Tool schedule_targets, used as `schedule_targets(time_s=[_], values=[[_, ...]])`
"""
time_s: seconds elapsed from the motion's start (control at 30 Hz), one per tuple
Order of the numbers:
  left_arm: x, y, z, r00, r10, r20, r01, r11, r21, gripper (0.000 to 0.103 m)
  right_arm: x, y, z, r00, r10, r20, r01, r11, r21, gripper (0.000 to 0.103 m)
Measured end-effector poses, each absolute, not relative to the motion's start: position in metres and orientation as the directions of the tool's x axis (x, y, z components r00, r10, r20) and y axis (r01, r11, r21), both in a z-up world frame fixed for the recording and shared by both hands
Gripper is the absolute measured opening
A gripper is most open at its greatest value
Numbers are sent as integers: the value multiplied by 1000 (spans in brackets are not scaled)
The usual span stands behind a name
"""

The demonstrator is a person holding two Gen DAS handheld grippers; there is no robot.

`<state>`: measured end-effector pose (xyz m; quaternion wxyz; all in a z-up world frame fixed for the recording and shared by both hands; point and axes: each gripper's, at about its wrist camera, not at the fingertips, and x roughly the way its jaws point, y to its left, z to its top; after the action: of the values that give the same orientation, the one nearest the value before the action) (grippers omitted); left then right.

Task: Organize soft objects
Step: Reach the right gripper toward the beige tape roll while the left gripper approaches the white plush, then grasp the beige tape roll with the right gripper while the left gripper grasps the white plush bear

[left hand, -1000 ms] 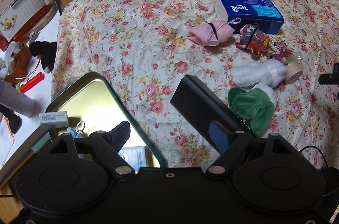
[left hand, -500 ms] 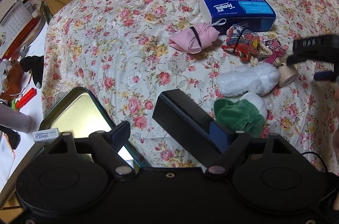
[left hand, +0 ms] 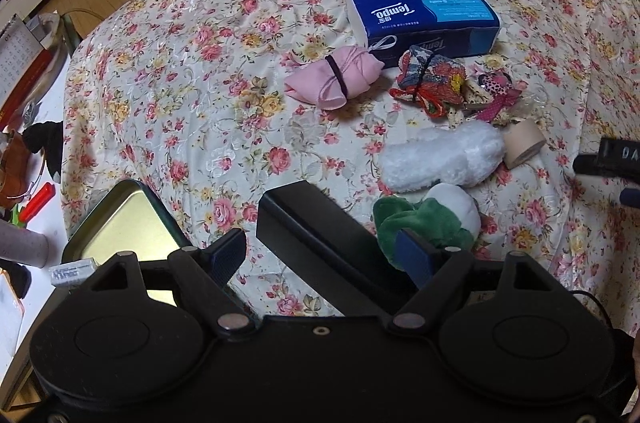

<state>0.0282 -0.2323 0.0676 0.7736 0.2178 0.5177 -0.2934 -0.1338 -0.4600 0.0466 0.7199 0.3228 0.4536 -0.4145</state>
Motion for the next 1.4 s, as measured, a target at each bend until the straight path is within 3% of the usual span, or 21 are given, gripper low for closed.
schedule_targets(time_s=[0.2,0.4,0.6,0.93,1.4], values=[[22,-235,72,297,-234,-926,689,723,38,78,-92,-470,57,300,-312,-902,874,468,128,86],[21,-236,73,296,-241,-924,695,718,35,79,-56,-478,27,220,-288,-932,867,496,52,86],[23,-233,71,290,-245,-925,691,722,26,79,-92,-470,18,175,-268,-947,877,480,27,85],[24,-231,71,288,-241,-927,680,733,21,78,-116,-438,46,322,-271,-907,804,584,111,86],[28,-224,74,293,-240,-925,668,744,18,79,-52,-405,11,235,-269,-934,695,718,-32,84]])
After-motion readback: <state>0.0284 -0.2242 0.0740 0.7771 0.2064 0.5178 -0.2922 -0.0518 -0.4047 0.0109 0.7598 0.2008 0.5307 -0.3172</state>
